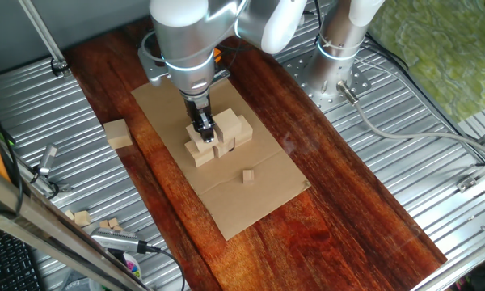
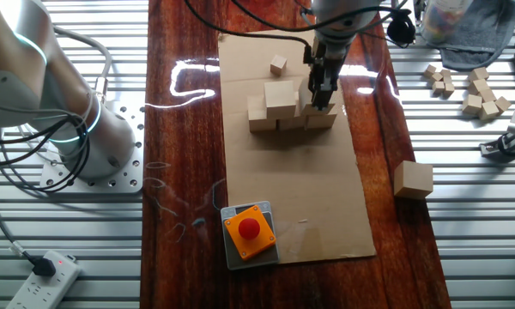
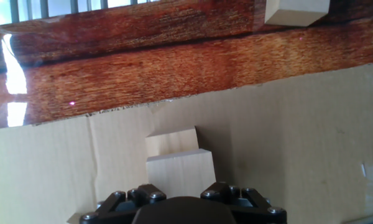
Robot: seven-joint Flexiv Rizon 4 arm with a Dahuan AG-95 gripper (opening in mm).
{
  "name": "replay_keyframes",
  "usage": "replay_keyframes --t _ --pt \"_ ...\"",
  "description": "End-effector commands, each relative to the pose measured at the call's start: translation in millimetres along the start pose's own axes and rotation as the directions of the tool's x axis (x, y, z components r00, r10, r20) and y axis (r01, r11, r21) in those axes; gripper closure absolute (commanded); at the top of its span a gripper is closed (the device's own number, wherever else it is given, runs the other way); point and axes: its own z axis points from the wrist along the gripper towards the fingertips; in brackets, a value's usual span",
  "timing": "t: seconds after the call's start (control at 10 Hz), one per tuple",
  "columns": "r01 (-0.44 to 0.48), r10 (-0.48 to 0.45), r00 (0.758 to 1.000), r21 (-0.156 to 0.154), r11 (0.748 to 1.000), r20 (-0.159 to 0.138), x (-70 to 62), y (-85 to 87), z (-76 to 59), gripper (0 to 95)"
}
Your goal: Stack the blocks into a pyramid shape
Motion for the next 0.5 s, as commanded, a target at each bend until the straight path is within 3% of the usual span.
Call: replay_keyframes --t 0.1,0.2,0.5 --pt "0.001 -0.001 1.0 -0.003 1.0 0.004 0.2 -0.6 1.0 95.0" --pt "-0.005 0.005 1.0 -0.021 1.0 0.005 0.0 -0.6 2.1 95.0" --pt "-0.021 0.022 1.0 -0.024 0.999 0.01 0.2 0.9 3.9 95.0"
